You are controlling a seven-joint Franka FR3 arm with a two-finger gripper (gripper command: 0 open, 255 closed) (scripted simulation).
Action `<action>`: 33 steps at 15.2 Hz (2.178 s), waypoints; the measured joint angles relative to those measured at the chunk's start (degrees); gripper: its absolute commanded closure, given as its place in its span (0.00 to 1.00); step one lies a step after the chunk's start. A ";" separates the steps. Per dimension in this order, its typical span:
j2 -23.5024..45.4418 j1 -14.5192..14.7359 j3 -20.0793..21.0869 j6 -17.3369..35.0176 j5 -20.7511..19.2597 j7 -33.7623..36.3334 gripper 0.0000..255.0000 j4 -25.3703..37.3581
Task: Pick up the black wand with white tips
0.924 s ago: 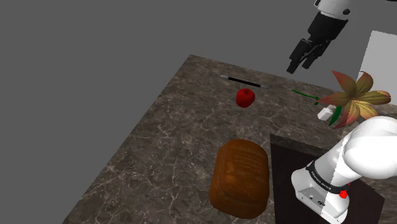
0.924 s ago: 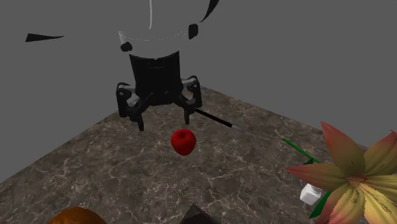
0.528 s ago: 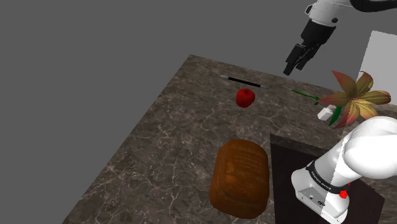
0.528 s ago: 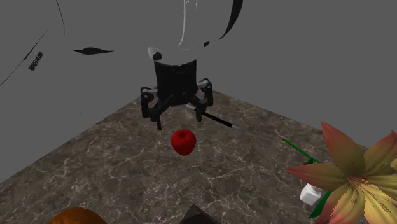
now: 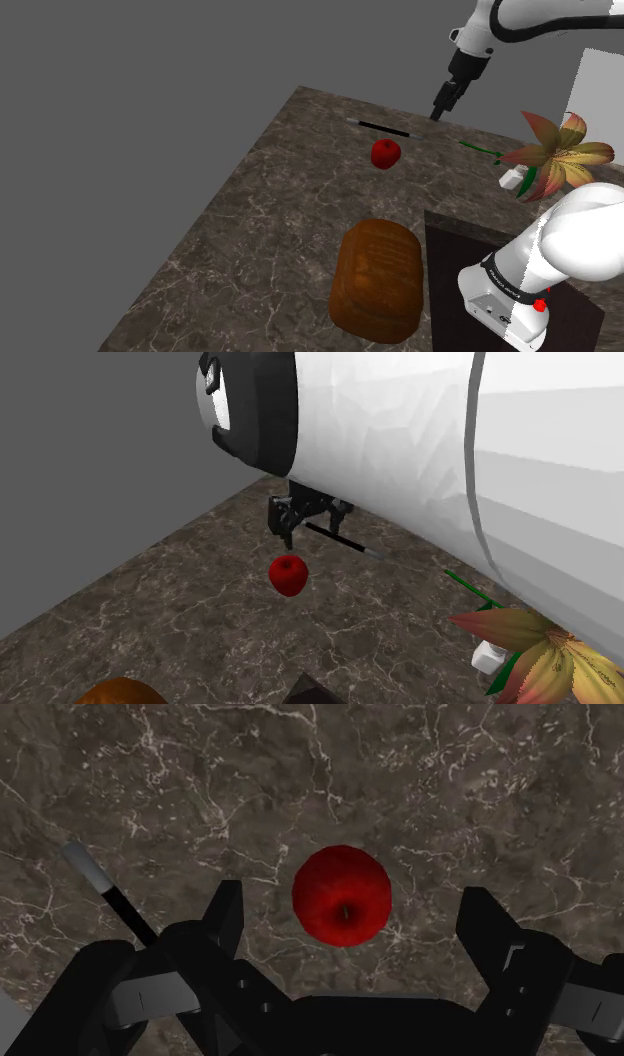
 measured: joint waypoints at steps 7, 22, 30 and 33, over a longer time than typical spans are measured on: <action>14.94 0.53 -6.38 8.15 -0.44 -13.49 0.00 6.05; 49.61 -2.35 -9.40 15.47 8.82 -40.41 0.00 30.43; 61.31 -5.04 -7.52 16.89 11.31 -46.29 0.00 40.02; 62.91 -5.19 -7.19 18.62 11.78 -46.44 0.00 39.88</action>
